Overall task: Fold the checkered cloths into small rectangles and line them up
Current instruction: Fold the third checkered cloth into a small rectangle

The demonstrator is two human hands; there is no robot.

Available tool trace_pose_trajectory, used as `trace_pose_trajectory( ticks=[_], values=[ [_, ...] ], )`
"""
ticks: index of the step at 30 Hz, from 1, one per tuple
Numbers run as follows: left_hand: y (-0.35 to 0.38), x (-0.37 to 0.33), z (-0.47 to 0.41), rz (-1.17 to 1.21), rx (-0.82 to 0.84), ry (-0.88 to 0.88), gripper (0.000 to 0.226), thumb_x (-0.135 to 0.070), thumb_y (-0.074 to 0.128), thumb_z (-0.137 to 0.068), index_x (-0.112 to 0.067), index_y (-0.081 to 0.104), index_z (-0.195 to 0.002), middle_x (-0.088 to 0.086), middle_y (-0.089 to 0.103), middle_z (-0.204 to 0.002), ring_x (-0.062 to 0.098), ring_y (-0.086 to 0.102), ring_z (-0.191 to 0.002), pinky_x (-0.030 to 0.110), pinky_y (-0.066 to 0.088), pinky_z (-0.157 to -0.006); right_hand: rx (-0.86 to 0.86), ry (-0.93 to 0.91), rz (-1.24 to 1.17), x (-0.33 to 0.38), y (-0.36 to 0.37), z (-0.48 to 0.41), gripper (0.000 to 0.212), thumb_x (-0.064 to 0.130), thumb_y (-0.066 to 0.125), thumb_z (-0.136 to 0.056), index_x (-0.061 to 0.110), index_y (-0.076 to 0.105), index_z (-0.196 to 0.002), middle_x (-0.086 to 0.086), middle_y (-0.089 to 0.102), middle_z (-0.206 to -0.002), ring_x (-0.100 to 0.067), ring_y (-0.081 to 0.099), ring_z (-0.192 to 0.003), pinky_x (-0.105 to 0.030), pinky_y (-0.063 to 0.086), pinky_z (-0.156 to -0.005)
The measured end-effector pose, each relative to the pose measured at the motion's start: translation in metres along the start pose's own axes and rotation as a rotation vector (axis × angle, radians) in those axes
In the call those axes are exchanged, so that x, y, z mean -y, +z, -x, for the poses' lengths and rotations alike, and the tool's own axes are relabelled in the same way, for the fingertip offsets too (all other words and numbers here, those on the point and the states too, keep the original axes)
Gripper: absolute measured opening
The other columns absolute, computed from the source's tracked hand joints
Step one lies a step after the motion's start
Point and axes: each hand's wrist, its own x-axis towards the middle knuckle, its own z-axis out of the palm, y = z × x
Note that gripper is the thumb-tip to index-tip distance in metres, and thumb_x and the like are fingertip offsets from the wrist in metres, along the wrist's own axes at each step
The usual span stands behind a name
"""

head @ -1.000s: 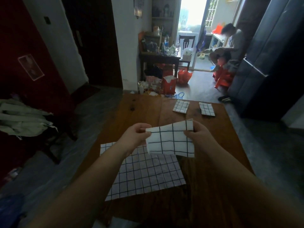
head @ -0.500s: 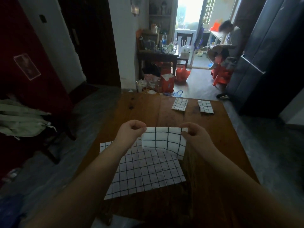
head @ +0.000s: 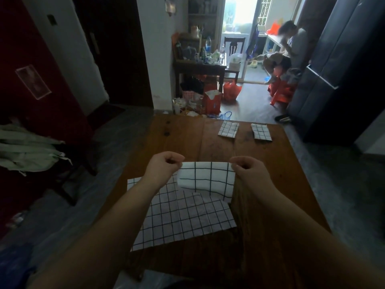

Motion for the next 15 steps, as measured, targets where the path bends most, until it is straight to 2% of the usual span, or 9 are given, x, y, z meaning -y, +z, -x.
trace_pose_trajectory(
  ticks=[4, 7, 11, 15],
  values=[
    [-0.0003, -0.0044, 0.0008, -0.032, 0.018, -0.004, 0.011, -0.014, 0.070, -0.094, -0.024, 0.074, -0.096, -0.008, 0.070, -0.106, 0.008, 0.062, -0.105, 0.023, 0.046, -0.085, -0.012, -0.018, 0.111, -0.0007, 0.0011, -0.0012, 0.014, 0.014, 0.062, -0.097, 0.022, 0.069, -0.106, 0.015, 0.065, -0.098, 0.001, 0.061, -0.092, -0.014, 0.046, -0.072],
    [0.0013, -0.0059, 0.0007, -0.064, 0.017, 0.009, 0.010, -0.013, 0.070, -0.095, -0.022, 0.075, -0.096, -0.009, 0.070, -0.100, 0.005, 0.061, -0.099, 0.016, 0.042, -0.075, 0.001, -0.020, 0.153, 0.0004, -0.0004, -0.0012, 0.016, 0.013, 0.063, -0.097, 0.028, 0.067, -0.098, 0.016, 0.064, -0.094, 0.002, 0.060, -0.089, -0.013, 0.044, -0.069],
    [0.0025, -0.0033, -0.0025, -0.210, 0.020, 0.023, 0.011, -0.015, 0.068, -0.096, -0.024, 0.074, -0.098, -0.015, 0.064, -0.098, 0.001, 0.056, -0.096, 0.021, 0.043, -0.085, 0.005, -0.058, 0.204, 0.0014, 0.0012, -0.0003, 0.022, 0.013, 0.063, -0.096, 0.034, 0.062, -0.090, 0.016, 0.063, -0.091, 0.001, 0.061, -0.089, -0.014, 0.046, -0.071],
    [0.0047, -0.0003, -0.0055, -0.323, 0.022, 0.028, 0.013, -0.016, 0.067, -0.097, -0.024, 0.074, -0.104, -0.014, 0.062, -0.100, 0.005, 0.055, -0.099, 0.024, 0.042, -0.086, -0.013, -0.109, 0.257, 0.0000, 0.0041, 0.0003, 0.019, 0.012, 0.061, -0.097, 0.029, 0.064, -0.089, 0.011, 0.065, -0.092, -0.004, 0.062, -0.088, -0.020, 0.050, -0.077]
  ],
)
